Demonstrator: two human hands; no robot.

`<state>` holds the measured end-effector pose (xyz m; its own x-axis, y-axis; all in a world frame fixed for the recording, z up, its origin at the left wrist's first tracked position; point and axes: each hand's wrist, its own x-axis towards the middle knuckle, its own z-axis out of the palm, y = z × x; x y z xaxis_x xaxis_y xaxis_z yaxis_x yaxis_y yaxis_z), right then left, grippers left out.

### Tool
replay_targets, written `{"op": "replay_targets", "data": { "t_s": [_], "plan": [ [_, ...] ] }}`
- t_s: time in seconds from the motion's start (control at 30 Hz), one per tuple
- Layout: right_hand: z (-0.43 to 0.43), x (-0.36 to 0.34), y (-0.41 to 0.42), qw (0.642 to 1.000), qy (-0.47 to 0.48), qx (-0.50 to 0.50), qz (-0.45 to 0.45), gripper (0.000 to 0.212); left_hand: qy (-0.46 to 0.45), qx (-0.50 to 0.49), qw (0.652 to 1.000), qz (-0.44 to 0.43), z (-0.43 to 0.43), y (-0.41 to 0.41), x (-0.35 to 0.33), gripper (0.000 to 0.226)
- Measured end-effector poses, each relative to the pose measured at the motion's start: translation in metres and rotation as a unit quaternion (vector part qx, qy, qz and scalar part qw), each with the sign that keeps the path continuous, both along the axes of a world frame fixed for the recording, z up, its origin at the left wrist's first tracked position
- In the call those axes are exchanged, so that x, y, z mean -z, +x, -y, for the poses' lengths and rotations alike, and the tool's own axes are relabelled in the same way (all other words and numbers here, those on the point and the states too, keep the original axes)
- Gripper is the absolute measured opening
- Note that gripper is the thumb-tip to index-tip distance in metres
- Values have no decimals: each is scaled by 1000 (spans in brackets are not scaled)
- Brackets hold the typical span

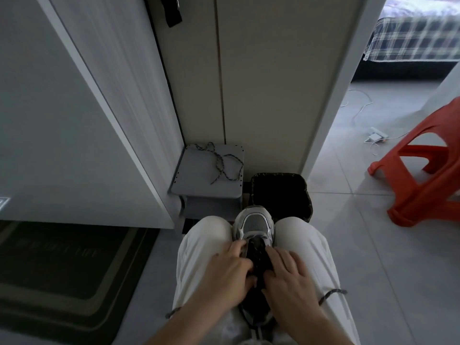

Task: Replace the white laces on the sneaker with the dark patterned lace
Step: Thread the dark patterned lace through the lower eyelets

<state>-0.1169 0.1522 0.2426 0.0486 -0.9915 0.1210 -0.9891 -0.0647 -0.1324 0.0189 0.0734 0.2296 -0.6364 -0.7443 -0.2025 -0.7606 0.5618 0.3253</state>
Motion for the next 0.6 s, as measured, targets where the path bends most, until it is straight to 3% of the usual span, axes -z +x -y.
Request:
{"op": "replay_targets", "data": {
  "t_s": [0.07,0.13,0.17,0.27,0.33,0.4,0.43,0.5,0.53,0.6],
  "plan": [
    [5,-1,-5,999,2,-11,50,11,19,-53,992,-113,5,0,-4,23],
    [11,-9,-12,982,13,30,188,7,50,-128,966,-218,16,6,-13,19],
    [15,-14,-17,956,31,74,283,17,59,-158,956,-239,23,10,-17,20],
    [27,-27,-36,832,19,216,511,35,75,-196,966,-154,37,24,-19,29],
    [33,-37,-47,726,28,253,639,39,73,-204,976,-35,41,29,-15,28],
    [35,-49,-54,656,35,253,710,44,32,-183,982,27,38,25,-17,24],
    [36,-56,-56,643,39,242,726,45,-22,-171,985,8,36,19,-19,22],
    [41,-72,-59,632,41,197,748,45,-93,-157,974,-130,25,0,-35,16],
    [43,-79,-58,621,42,170,764,42,-55,-138,969,-197,18,-12,-44,12],
    [47,-91,-54,578,42,121,806,32,156,-65,941,-293,-1,-37,-56,3]
  ]
}}
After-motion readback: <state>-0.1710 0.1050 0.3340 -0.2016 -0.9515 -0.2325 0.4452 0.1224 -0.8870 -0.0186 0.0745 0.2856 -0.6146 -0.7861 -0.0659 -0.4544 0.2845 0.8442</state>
